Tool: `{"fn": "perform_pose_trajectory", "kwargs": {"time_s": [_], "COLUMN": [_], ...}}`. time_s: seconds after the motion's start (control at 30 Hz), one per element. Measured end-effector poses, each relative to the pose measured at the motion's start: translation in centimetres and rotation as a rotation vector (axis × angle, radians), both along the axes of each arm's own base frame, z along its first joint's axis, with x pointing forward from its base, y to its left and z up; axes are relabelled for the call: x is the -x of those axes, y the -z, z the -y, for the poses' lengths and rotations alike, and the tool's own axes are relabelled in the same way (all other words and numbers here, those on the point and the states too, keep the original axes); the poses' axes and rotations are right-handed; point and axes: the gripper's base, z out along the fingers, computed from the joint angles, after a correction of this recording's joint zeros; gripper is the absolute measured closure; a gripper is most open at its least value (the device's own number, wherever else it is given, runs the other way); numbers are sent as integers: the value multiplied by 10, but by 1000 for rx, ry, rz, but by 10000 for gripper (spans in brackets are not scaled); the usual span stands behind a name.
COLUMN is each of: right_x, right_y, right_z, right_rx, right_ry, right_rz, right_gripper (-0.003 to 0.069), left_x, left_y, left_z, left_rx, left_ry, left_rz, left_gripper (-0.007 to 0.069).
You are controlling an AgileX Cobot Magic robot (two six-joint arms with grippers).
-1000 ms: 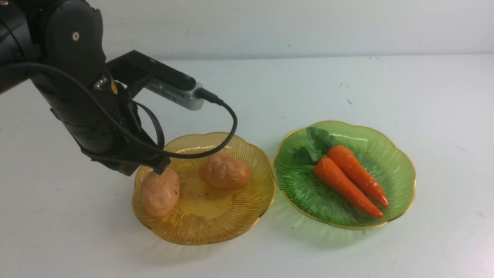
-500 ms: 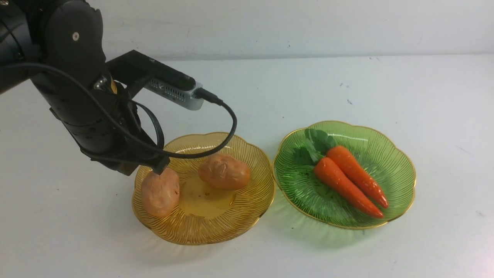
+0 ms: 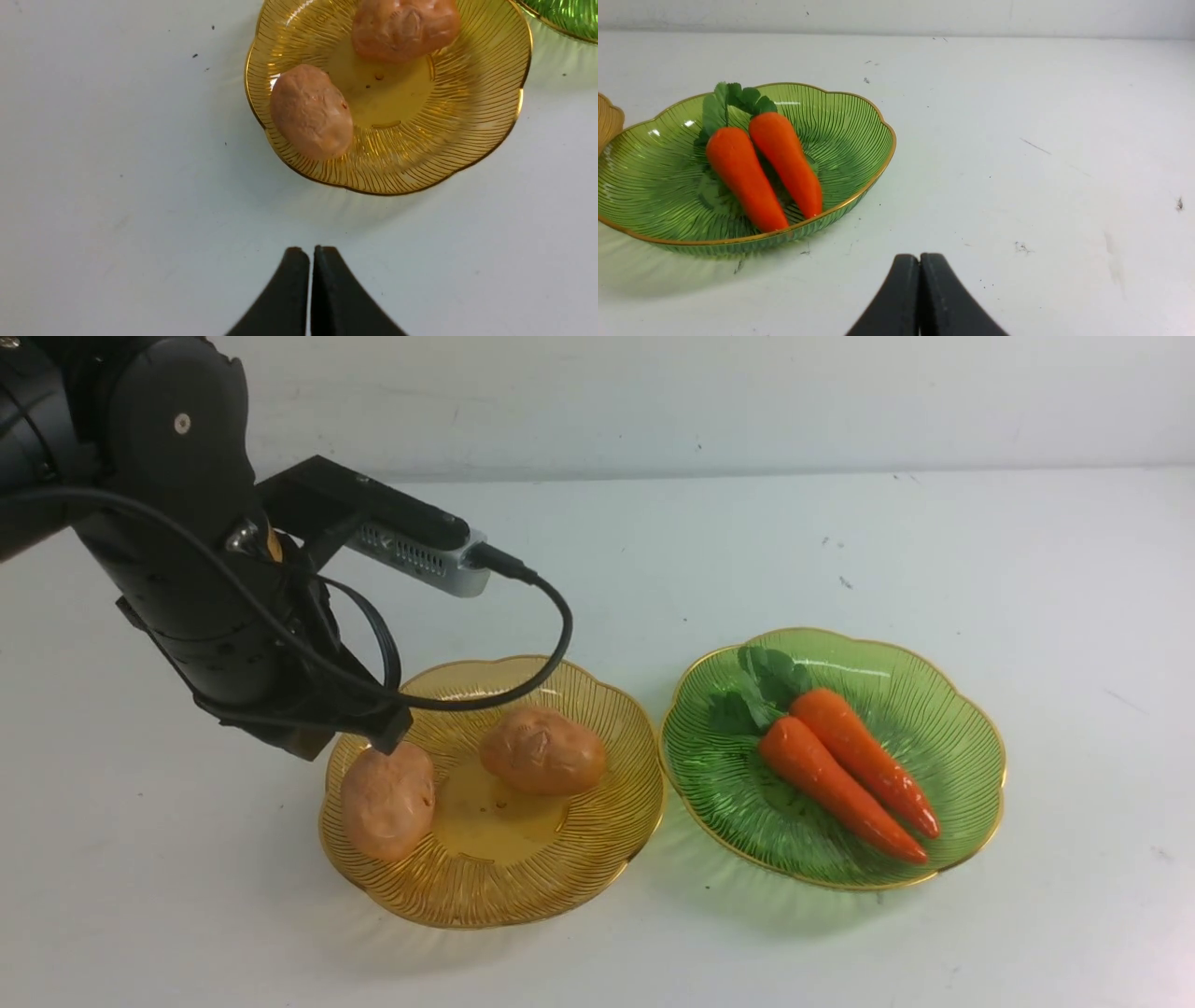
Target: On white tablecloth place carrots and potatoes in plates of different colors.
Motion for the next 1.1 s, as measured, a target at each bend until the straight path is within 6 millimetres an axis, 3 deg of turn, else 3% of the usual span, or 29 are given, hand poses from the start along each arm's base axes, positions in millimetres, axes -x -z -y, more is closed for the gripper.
{"fn": "perform_pose_trajectory", "kwargs": {"time_s": [0.1, 0.17, 0.3, 0.5, 1.0, 1.1], "right_x": [0, 0, 0, 0, 0, 0], "right_y": [0, 0, 0, 0, 0, 0], "right_z": [0, 0, 0, 0, 0, 0], "right_rx": [0, 0, 0, 0, 0, 0], "right_ry": [0, 0, 0, 0, 0, 0], "right_rz": [0, -1, -1, -1, -1, -1], "right_gripper": [674, 674, 674, 674, 674, 674], "left_x": [35, 46, 57, 73, 84, 81], "left_y": [9, 17, 38, 58, 82, 103], "left_z": [-13, -16, -18, -23, -27, -27], "left_rx": [66, 108, 210, 348, 346, 334], "left_ry": [-11, 2, 29, 4, -11, -18], "left_rz": [49, 106, 291, 426, 362, 372], "left_gripper": [628, 628, 628, 628, 628, 628]}}
